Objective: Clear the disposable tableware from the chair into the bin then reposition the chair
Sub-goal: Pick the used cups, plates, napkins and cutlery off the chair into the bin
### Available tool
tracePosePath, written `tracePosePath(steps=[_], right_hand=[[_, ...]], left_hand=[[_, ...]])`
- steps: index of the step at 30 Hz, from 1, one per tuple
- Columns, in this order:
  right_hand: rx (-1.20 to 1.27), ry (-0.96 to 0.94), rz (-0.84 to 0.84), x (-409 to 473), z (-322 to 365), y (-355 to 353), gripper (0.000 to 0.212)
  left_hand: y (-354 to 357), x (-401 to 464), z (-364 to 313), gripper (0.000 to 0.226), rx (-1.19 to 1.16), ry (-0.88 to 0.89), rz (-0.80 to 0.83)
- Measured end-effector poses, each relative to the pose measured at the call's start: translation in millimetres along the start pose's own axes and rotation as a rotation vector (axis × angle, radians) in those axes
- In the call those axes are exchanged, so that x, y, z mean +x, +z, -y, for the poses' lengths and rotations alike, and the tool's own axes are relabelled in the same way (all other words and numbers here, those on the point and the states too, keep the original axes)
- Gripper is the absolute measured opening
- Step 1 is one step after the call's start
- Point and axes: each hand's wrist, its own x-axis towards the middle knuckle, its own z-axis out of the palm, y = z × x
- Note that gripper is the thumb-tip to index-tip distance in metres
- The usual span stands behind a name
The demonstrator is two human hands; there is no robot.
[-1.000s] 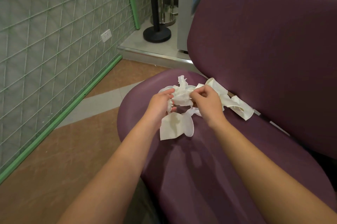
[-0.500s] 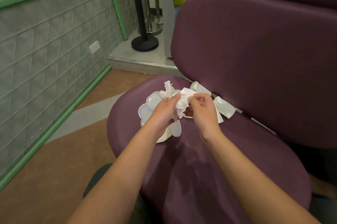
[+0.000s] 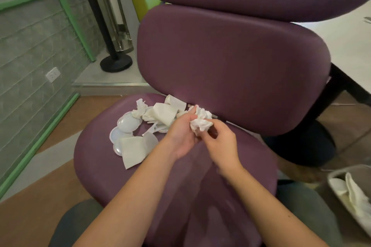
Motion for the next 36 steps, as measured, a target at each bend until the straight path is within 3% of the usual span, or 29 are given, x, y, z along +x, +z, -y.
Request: tracePosePath(steps=[4,9,16,20,24,29,33,36], right_hand=[[0.121,0.158,-0.086,-3,-18,-58,0.016],[0.173,0.195,-0.264,-13,-36,-135,0.014],[-0.04,0.176,-0.52,-43,-72,-227,0.033],[-0.165,0.161,-0.549,-65,-95,-263,0.027],[-0.305,0.18,-0.565,-80,-125,-285,0.036],[-0.435,0.267,-0.587,-90,-162,-317,0.024],[-0.519,0.354,-0.598,-93,-183,-338,0.016],[-0.545,0.441,-0.643,-89,-196,-357,0.013]], left_hand=[[43,7,25,0.027,0.131,-0.068,0.149],[100,20,67,0.03,0.433,-0.083,0.239],[184,54,144,0.029,0.545,-0.089,0.257],[222,70,189,0.029,0.499,-0.19,0.247],[249,75,228,0.028,0.512,-0.304,0.224],[266,87,260,0.028,0.62,-0.375,0.244],[268,108,280,0.032,1.04,-0.194,0.285],[262,130,299,0.049,1.441,-0.059,0.191]])
